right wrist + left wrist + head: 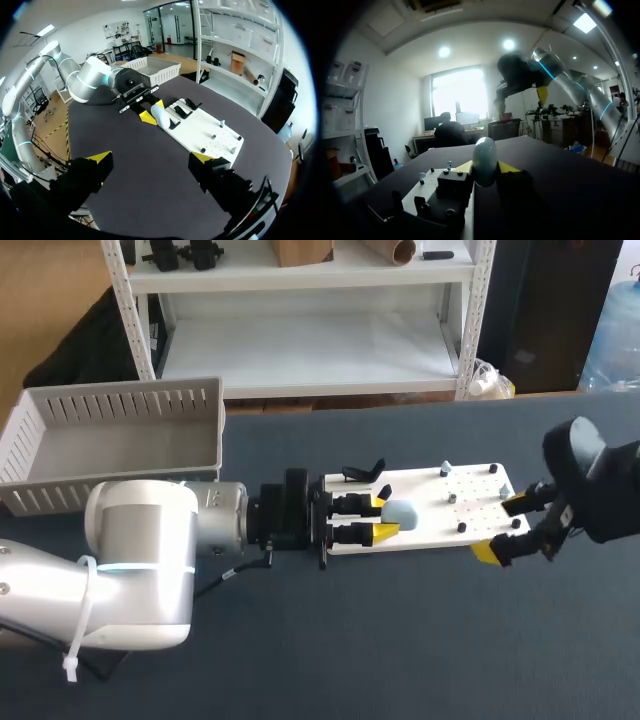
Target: Pick up each earbud case from the left stands, insert the matching earbuds, close the lid, and place the case in the box.
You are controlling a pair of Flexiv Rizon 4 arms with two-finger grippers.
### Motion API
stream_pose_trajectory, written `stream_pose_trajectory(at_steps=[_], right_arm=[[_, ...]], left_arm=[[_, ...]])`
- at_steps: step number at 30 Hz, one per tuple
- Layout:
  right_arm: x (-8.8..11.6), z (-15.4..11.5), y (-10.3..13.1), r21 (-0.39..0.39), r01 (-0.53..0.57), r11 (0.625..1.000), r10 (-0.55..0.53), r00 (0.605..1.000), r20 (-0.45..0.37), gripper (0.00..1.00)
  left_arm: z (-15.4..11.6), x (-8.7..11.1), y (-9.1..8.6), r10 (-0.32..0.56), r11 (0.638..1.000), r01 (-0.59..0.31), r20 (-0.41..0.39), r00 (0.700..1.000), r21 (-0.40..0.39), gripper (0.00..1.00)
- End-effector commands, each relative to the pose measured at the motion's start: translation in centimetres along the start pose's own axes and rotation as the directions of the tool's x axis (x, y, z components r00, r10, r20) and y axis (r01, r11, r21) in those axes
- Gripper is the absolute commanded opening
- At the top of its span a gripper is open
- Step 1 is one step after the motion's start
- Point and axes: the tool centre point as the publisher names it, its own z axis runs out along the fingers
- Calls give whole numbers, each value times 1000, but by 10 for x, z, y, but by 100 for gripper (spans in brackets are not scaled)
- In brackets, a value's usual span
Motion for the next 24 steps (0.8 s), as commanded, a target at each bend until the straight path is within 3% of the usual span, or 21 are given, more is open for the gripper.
stream_pose_trajectory(at_steps=[1,12,24], right_arm=[[0,2,13,1,15,1000,-15,1000,-7,100],[4,9,41,-37,79,996,-80,996,-31,100],[9,21,52,-55,112,992,-115,992,-54,100]], left_arm=[[1,0,-1,2,1000,-2,1,1000,-7,0],[1,0,-1,2,1000,-2,1,1000,-7,0],[6,2,-2,-26,1000,26,-9,1000,4,0]])
